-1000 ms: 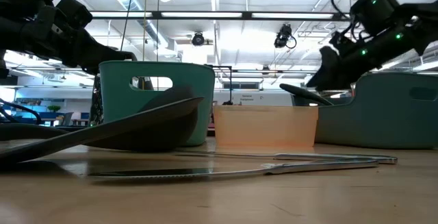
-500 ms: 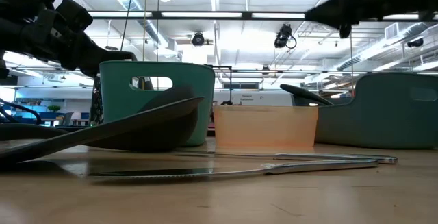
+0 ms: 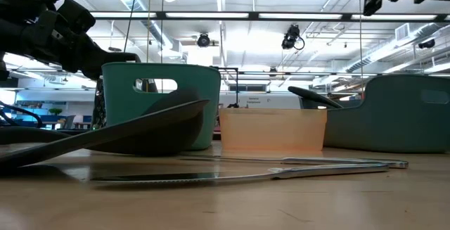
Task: Pick & Place Kitchen Items
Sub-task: Put the black spatula into the dark green bin
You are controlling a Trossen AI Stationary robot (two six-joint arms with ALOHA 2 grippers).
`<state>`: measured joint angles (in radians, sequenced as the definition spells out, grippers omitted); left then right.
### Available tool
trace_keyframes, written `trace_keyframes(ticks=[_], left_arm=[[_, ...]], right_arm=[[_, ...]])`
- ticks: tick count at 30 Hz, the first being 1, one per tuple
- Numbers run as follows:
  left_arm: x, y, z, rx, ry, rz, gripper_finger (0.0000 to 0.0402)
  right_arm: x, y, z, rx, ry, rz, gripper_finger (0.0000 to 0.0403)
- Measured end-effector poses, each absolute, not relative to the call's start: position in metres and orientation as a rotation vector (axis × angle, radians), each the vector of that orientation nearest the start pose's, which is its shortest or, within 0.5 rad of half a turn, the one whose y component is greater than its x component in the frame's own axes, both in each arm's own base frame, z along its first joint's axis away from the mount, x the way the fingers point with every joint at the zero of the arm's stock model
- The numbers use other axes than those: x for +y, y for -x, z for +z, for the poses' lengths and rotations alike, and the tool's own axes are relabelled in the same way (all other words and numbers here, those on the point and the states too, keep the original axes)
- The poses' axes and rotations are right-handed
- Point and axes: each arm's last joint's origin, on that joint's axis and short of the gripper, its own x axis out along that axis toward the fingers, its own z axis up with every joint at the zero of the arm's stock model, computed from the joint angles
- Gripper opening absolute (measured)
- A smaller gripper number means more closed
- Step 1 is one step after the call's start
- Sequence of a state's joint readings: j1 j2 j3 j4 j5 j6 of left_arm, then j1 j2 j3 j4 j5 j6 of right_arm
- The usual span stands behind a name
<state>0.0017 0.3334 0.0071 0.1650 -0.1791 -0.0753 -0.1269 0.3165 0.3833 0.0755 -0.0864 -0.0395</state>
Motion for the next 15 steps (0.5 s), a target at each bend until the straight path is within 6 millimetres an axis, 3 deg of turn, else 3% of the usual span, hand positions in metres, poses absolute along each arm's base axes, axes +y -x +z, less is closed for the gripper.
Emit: trace_keyframes(ticks=[15], left_arm=[[0.005,-0.117,0.153,0.151,0.08,0.188,0.0009]], right_arm=[[-0.001,-0.103,0.207,-0.183,0.05,0.013,0.0004]])
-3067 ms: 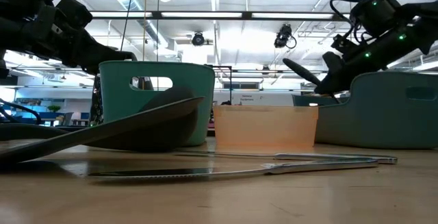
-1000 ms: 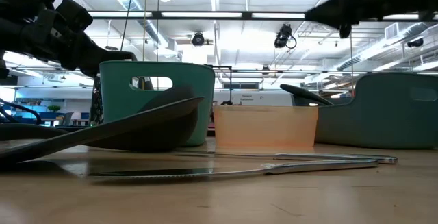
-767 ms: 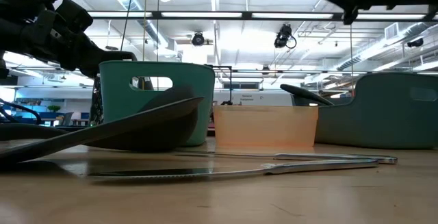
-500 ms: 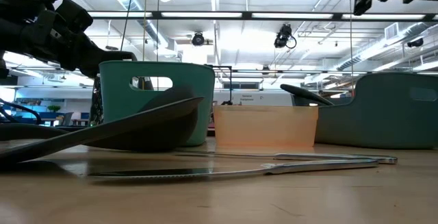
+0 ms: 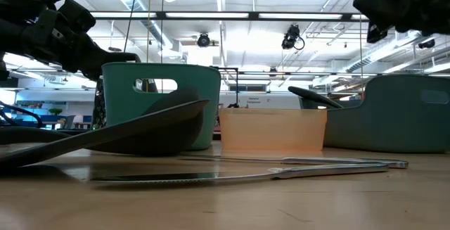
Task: Pick & Place Kitchen Items
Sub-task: Put the black spatula into the dark green bin
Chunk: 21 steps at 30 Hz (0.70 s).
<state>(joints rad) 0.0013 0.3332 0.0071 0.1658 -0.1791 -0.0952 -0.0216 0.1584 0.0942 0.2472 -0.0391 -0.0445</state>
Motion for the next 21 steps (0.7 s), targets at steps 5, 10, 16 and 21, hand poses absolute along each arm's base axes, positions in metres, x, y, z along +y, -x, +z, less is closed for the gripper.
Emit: trace_keyframes(ticks=[5,10,16,21], left_arm=[[0.005,-0.117,0.156,0.122,0.083,0.165,0.0009],[0.002,-0.12,0.189,-0.019,0.07,0.067,0.0009],[-0.009,-0.12,0.259,-0.061,-0.044,-0.013,0.0006],[-0.026,-0.133,0.301,0.092,-0.096,0.014,0.0004]], right_arm=[[-0.001,-0.103,0.195,-0.169,0.045,0.009,0.0006],[-0.001,-0.104,0.186,-0.155,0.042,0.002,0.0006],[-0.002,-0.104,0.184,-0.149,0.038,0.002,0.0007],[-0.002,-0.105,0.183,-0.141,0.029,0.001,0.0007]])
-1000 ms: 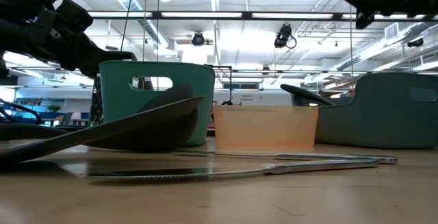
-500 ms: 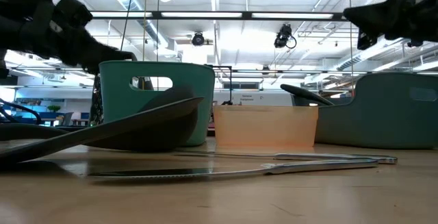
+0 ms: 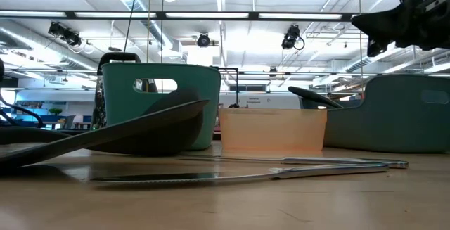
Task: Pick & Place Kitchen Items
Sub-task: Put the black spatula into the dark green bin
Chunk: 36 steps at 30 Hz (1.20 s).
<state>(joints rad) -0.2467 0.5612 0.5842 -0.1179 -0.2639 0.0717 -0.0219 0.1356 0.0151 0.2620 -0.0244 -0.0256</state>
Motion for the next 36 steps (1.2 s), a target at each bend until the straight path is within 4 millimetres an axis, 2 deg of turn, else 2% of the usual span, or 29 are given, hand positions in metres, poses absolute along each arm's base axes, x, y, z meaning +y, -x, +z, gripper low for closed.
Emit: trace_keyframes(ticks=[3,6,10,15,20,26,31,36], left_arm=[[-0.039,-0.145,0.309,0.266,-0.096,0.05,0.0005],[-0.053,-0.157,0.309,0.447,-0.057,0.056,0.0006],[-0.075,-0.166,0.301,0.666,0.025,0.059,0.0006],[-0.102,-0.163,0.282,0.851,0.073,0.071,0.0007],[-0.124,-0.159,0.262,0.944,0.119,0.096,0.0014],[-0.145,-0.168,0.248,0.941,0.042,0.044,0.0067],[-0.151,-0.188,0.243,0.906,0.023,0.059,0.0107],[-0.156,-0.193,0.24,0.936,0.016,0.047,0.0131]], right_arm=[[-0.002,-0.105,0.181,-0.124,0.02,-0.004,0.0007],[-0.002,-0.105,0.18,-0.107,0.016,-0.007,0.0007],[-0.002,-0.105,0.178,-0.086,0.008,-0.007,0.0007],[-0.002,-0.105,0.177,-0.076,0.006,-0.007,0.0007],[-0.002,-0.105,0.175,-0.06,0.006,-0.007,0.0008],[-0.002,-0.105,0.175,-0.057,0.002,-0.007,0.0008],[-0.002,-0.105,0.175,-0.057,-0.007,-0.007,0.0008],[-0.002,-0.105,0.175,-0.057,-0.009,-0.007,0.0008]])
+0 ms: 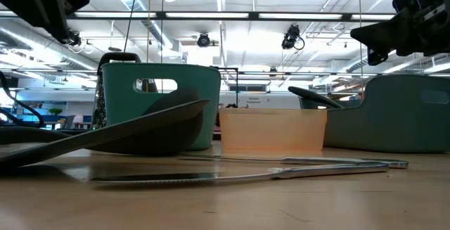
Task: Pick & Place Kitchen Items
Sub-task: Put the black spatula into the dark green bin
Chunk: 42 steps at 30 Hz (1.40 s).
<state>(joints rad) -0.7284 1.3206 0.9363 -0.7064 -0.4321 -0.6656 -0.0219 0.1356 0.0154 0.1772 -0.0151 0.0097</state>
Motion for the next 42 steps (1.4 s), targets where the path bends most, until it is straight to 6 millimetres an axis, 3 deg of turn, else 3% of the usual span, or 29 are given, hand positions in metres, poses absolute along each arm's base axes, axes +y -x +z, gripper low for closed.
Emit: trace_keyframes(ticks=[21,27,31,42], left_arm=[[-0.175,-0.17,0.225,1.013,0.125,-0.004,0.0202],[-0.175,-0.169,0.224,1.048,0.132,-0.026,0.0204],[-0.18,-0.167,0.213,1.15,0.108,-0.054,0.0204],[-0.196,-0.171,0.189,1.226,0.074,-0.071,0.0204]], right_arm=[[-0.003,-0.105,0.175,-0.055,-0.014,-0.032,0.0018],[-0.003,-0.105,0.174,-0.049,-0.017,-0.032,0.0018],[-0.003,-0.105,0.174,-0.049,-0.017,-0.032,0.0018],[-0.003,-0.105,0.174,-0.047,-0.018,-0.033,0.0018]])
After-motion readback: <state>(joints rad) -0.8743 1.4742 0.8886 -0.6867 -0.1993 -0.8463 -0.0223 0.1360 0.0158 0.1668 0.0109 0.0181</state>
